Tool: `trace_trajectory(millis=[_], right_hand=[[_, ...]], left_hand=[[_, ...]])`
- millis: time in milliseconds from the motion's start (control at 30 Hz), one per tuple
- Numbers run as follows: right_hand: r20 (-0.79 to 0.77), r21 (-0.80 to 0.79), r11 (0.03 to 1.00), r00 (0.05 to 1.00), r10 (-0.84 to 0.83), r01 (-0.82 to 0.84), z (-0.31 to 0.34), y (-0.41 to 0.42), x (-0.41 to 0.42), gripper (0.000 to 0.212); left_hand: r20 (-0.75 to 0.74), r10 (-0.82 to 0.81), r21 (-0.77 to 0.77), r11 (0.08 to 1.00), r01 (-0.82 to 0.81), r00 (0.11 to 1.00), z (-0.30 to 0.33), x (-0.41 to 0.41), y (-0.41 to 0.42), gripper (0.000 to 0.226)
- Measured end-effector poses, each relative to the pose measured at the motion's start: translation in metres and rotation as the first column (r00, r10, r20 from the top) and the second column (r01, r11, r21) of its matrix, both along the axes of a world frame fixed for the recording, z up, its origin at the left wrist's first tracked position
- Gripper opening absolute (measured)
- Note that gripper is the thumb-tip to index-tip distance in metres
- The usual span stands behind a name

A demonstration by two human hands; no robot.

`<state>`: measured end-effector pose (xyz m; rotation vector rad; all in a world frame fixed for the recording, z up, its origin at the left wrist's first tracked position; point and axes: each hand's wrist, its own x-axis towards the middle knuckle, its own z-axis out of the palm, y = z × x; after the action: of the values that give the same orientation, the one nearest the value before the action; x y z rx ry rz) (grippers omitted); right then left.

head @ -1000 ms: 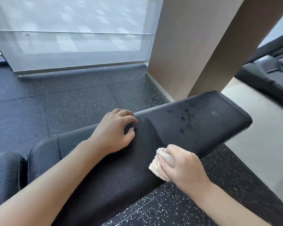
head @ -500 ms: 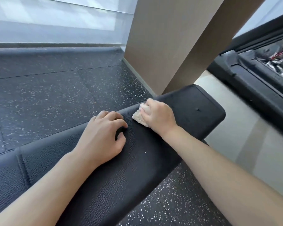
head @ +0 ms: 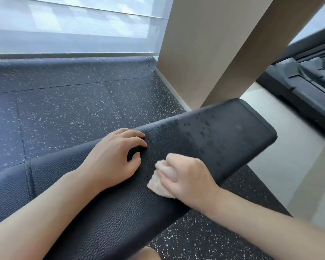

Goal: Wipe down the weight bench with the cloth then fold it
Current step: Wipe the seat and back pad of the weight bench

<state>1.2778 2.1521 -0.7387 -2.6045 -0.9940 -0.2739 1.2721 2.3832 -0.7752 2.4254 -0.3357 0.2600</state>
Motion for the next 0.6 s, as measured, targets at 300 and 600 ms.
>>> trace_trajectory(millis=[300, 600], right_hand=[[0.043, -0.005, 1.000, 0.999, 0.000, 0.000, -0.014, -0.015, 0.084, 0.033], [-0.010, -0.118, 0.982, 0.988, -0.153, 0.150, -0.008, 0.057, 0.121, 0.032]], left_hand=[[0.011, 0.024, 0.062, 0.998, -0.025, 1.000, 0.001, -0.009, -0.005, 0.034], [0.101, 0.232, 0.056, 0.970, -0.238, 0.968, 0.004, -0.010, -0.009, 0.019]])
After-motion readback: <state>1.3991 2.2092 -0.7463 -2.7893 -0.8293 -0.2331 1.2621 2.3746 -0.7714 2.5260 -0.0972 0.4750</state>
